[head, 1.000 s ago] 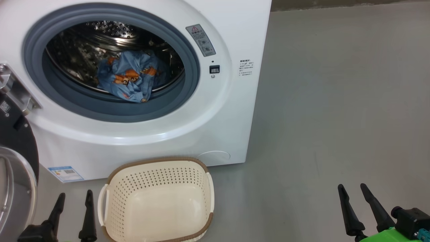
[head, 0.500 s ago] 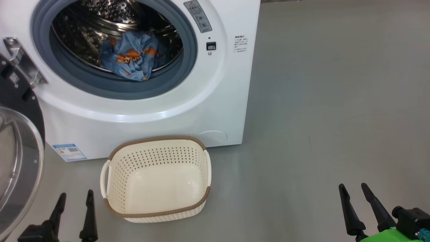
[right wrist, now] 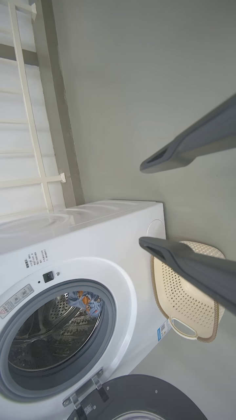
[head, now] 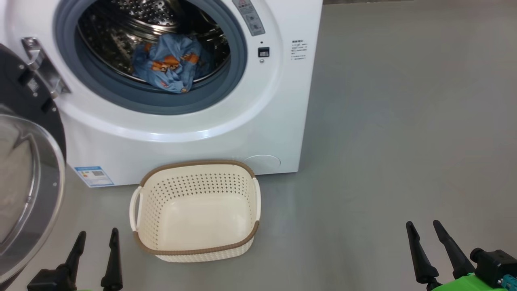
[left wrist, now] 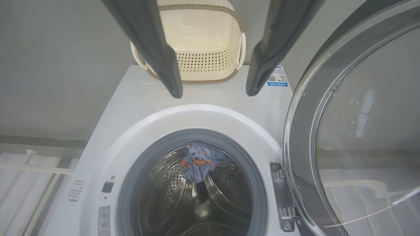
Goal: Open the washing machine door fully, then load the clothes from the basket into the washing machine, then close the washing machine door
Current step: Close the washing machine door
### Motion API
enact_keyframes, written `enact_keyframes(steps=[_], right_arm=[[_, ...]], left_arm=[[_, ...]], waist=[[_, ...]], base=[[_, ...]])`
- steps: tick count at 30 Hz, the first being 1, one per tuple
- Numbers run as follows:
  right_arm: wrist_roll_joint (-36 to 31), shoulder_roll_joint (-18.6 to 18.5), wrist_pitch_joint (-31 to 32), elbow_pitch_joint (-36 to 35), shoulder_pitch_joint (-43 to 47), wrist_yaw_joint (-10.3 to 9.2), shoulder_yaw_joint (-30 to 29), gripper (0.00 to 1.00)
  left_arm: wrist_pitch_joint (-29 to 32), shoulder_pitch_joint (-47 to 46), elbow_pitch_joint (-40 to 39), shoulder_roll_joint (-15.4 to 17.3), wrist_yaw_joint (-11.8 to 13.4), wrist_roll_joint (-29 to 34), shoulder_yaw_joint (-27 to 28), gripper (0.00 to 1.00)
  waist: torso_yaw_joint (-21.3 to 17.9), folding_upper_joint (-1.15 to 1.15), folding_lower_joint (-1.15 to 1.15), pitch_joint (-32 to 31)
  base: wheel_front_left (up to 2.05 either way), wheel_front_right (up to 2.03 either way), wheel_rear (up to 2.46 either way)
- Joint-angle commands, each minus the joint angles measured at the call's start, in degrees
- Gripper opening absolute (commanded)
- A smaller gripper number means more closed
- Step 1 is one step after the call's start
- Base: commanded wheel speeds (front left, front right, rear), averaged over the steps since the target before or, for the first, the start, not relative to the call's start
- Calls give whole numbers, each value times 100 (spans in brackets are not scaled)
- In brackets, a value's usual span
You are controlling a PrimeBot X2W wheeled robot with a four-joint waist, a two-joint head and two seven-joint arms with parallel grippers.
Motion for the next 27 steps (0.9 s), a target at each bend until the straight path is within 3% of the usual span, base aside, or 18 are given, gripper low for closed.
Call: enact_keyframes(steps=[1, 9, 27], right_arm=[[35, -110, -27, -126, -113, 9, 163, 100], [57, -119, -27, -83, -147, 9, 351, 100], [134, -135, -27, 29, -371, 9, 847, 100]], left_arm=[[-37, -160, -138, 95, -9, -49, 168, 100], [-37, -65, -166, 69, -9, -71, 170, 100], [-37, 228, -241, -48, -9, -150, 418, 100]], waist=[[82, 0, 0, -27], [509, 0, 0, -112], [1878, 0, 0, -291]], base=[[0, 0, 0], [0, 0, 0], [0, 0, 0]])
